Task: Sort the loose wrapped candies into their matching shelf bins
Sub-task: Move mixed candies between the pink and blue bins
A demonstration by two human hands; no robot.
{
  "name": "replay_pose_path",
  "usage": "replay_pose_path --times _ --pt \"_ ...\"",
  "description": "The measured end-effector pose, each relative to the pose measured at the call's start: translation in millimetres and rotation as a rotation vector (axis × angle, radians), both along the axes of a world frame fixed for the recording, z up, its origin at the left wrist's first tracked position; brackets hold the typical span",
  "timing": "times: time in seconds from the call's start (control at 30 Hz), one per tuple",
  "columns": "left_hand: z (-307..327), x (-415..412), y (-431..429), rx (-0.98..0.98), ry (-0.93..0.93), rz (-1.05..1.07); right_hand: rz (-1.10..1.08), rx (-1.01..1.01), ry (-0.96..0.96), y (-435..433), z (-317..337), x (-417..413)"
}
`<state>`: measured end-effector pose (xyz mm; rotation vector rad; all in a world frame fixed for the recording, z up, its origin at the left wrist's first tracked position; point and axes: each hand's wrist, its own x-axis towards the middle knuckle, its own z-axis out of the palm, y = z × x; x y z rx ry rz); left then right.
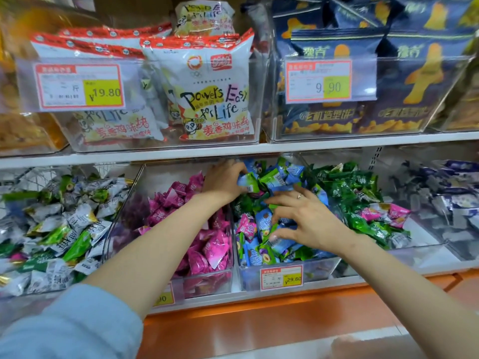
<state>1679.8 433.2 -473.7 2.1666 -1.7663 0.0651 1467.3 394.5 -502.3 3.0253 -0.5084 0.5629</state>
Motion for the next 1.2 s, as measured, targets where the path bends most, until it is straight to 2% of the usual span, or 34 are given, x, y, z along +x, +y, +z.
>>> replay_pose_path --times 0.13,0.37,0.5,0.7,0.9,0.97,1.07,1.2 --pt "-5.6 6.0 -6.8 -0.11 -0.018 0.064 -0.062 -0.053 -0.12 7.5 -8.2 6.0" --pt "-2.9 14.6 -9.3 -0.139 -0.043 0.1 -0.171 -0.111 -0.134 -2.2 -7.5 1.8" --pt "-3.6 11.9 -14.4 -0.187 -0.043 0.131 -0.213 -0.07 -0.071 1.4 -0.2 0.9" --pt "-4.9 10.4 -25.4 -0.239 -0.037 0.164 -0.249 -0.009 0.164 6.9 10.3 -0.7" --pt "-7.3 11.5 -26.0 -0.288 0.013 0.135 -0.243 0.096 0.119 11.7 14.1 0.1" --pt "-5.5 10.9 -17.2 -0.26 -0.038 0.1 -0.24 0.135 0.073 13.6 16.8 1.1" --pt "-6.7 11.7 -2.4 -0.146 -0.096 0.067 -0.224 0.11 0.122 12.2 16.5 4.5" --pt "-7.9 9.3 11.1 -0.092 -0.032 0.06 -0.021 0.001 0.169 5.5 10.5 12.9"
